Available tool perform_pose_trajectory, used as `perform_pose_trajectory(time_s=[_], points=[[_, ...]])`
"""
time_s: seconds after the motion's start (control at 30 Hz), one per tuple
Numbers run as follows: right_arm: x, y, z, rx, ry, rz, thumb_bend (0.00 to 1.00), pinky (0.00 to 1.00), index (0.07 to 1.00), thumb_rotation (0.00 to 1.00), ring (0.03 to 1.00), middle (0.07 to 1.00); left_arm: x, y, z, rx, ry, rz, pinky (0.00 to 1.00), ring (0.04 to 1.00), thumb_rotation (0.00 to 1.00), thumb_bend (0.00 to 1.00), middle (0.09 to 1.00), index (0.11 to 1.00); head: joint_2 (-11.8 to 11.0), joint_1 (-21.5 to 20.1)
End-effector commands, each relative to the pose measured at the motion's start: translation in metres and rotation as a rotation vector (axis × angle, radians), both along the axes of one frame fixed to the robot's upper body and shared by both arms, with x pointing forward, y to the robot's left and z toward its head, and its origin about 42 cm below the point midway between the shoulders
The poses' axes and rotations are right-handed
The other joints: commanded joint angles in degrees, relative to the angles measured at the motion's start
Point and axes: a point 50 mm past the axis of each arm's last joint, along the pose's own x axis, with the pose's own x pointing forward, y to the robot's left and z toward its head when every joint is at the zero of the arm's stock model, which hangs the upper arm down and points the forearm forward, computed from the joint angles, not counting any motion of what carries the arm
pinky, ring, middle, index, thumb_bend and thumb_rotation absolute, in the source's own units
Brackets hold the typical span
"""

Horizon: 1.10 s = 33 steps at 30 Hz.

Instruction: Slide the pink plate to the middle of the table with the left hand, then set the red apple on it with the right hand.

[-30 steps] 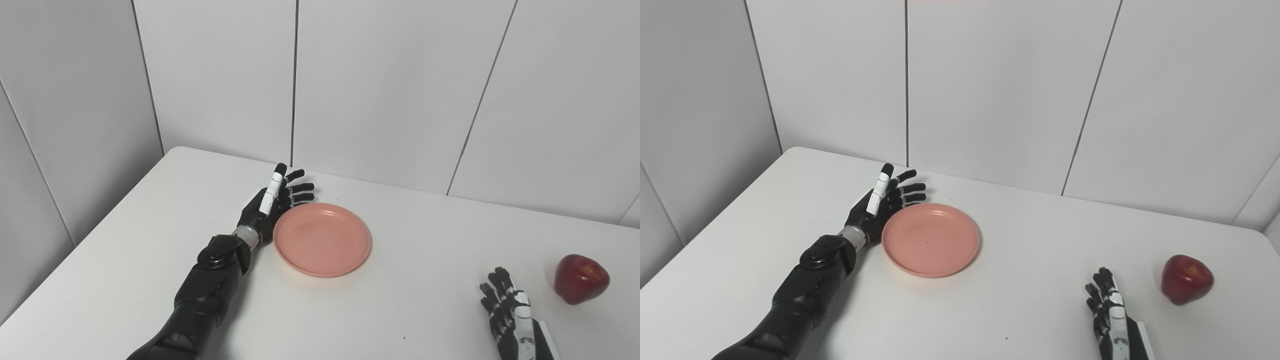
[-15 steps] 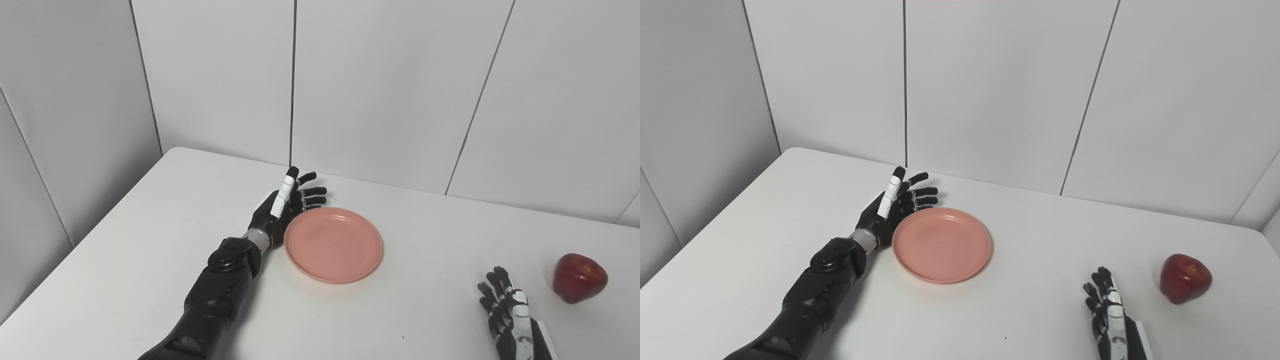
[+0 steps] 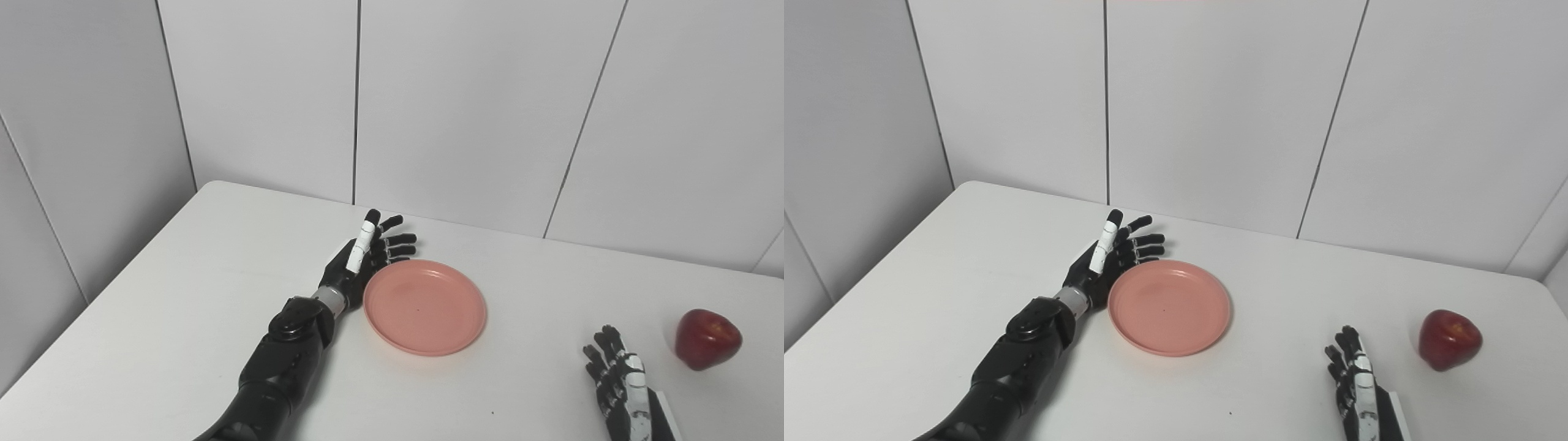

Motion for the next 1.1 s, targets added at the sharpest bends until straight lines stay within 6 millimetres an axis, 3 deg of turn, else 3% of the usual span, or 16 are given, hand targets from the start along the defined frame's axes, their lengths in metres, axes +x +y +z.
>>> perform_pose_trajectory(time_s=[0.0, 0.43, 0.9, 1.07], points=[[0.001, 0.009, 0.000, 0.010, 0.019, 0.028, 0.86, 1.00, 0.973, 1.00, 0.951, 0.975, -0.022, -0.008, -0.038, 0.016, 0.167, -0.022, 0.77, 0.764, 0.91, 0.99, 0.754, 0.860, 0.02, 0.00], [0.001, 0.013, 0.002, 0.014, 0.018, 0.024, 0.85, 1.00, 0.967, 1.00, 0.947, 0.970, -0.028, -0.024, -0.043, 0.021, 0.163, -0.054, 0.78, 0.773, 0.93, 0.96, 0.761, 0.867, 0.21, -0.39], [0.001, 0.016, 0.003, 0.013, 0.013, 0.033, 0.85, 1.00, 0.976, 1.00, 0.950, 0.974, -0.031, -0.044, -0.044, 0.019, 0.167, -0.074, 0.77, 0.767, 0.91, 1.00, 0.756, 0.857, 0.31, -0.88], [0.002, 0.018, 0.003, 0.012, 0.012, 0.033, 0.84, 1.00, 0.978, 1.00, 0.949, 0.972, -0.034, -0.046, -0.046, 0.024, 0.174, -0.083, 0.77, 0.765, 0.92, 0.95, 0.753, 0.857, 0.36, -1.26]])
